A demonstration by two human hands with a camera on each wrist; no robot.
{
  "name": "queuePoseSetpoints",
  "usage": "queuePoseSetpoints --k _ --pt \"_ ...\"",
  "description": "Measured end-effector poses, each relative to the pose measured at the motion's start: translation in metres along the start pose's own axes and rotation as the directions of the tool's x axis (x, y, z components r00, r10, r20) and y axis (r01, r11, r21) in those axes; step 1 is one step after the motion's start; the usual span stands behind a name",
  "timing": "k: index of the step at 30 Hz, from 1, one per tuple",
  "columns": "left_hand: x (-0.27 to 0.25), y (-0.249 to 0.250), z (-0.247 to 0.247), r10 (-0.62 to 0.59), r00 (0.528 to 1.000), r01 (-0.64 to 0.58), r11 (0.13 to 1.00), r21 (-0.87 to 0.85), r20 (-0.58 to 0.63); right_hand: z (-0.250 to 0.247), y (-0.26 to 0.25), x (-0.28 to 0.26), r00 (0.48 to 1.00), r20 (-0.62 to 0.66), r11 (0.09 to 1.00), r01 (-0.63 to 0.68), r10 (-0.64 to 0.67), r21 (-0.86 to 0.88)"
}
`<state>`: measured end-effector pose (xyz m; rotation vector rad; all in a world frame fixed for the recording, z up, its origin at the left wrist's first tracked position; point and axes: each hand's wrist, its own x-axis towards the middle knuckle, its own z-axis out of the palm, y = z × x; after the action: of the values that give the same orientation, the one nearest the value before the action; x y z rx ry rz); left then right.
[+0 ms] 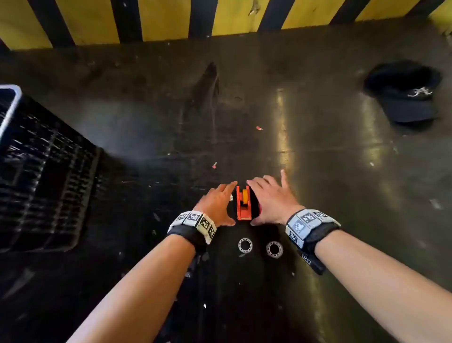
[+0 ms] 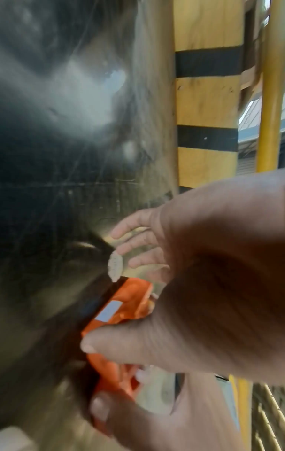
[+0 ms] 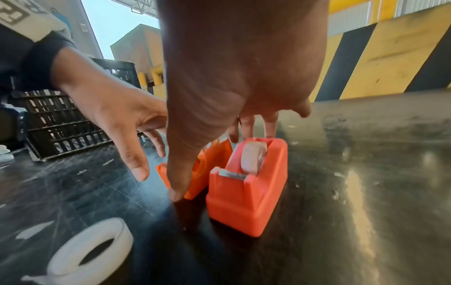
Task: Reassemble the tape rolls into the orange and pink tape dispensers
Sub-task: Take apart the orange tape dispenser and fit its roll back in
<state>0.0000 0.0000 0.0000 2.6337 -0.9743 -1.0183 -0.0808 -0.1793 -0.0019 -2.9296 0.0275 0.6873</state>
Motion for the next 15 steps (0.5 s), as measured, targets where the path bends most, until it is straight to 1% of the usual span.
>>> queuePoseSetpoints --k 1,4,5,8,10,15 --pt "0.003 0.0 0.001 0.012 1.0 -0.012 1.0 -0.005 -0.001 -0.001 -0.001 0.001 1.0 -0.001 1.0 0.012 -0.012 0.001" --pt "0.006 -0.005 0.005 0.025 0.999 -0.027 0.999 -0.043 -0.034 0.005 0.001 0.004 0.996 -0.082 0.999 0.039 -0.037 0.024" --pt "0.005 -0.007 0.007 0.039 0.998 -0.041 0.998 -0.057 -0.042 0.007 0.002 0.004 0.995 -0.091 0.998 0.05 -0.046 0.044" --pt "-0.003 -0.01 0.007 0.092 0.991 -0.104 0.988 -0.117 -0.1 0.012 0.005 0.001 0.986 -0.154 0.991 0.086 -0.07 0.101" --pt "-0.009 -0.011 0.003 0.102 0.987 -0.121 0.981 -0.151 -0.127 0.012 0.007 -0.003 0.979 -0.189 0.986 0.1 -0.074 0.13" --pt "-0.027 -0.006 -0.005 0.135 0.978 -0.163 0.971 -0.176 -0.158 0.012 0.006 -0.015 0.964 -0.254 0.943 0.153 -0.077 0.294"
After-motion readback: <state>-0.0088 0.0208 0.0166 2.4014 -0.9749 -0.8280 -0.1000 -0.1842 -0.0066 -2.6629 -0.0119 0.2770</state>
